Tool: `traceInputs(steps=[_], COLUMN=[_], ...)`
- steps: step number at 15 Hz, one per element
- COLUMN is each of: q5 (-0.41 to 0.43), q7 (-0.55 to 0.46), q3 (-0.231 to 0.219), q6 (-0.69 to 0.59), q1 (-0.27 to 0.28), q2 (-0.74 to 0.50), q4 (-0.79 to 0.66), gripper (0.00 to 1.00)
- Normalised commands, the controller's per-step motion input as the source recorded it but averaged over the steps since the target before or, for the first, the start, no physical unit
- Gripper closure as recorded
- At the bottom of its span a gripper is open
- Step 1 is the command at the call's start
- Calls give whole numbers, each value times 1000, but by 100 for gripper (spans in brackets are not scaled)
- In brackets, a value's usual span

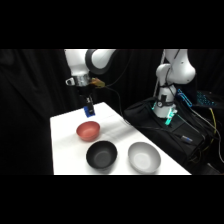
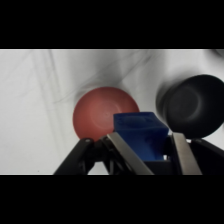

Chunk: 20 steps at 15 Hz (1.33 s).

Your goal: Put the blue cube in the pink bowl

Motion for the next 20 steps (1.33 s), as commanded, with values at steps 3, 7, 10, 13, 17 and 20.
traceInputs(steps=[3, 7, 10, 13, 17, 20], q5=[157, 219, 187, 96, 50, 7], q7=[-26, -97, -56, 21, 53, 69], q3=[11, 74, 90, 66, 53, 33], q6=[48, 201, 239, 164, 84, 13], q1=[-106, -114, -97, -73, -71, -54], q2=[343, 254, 250, 252, 181, 90], q4=[345, 211, 197, 221, 216, 191], gripper=[74, 74, 74, 74, 29, 3])
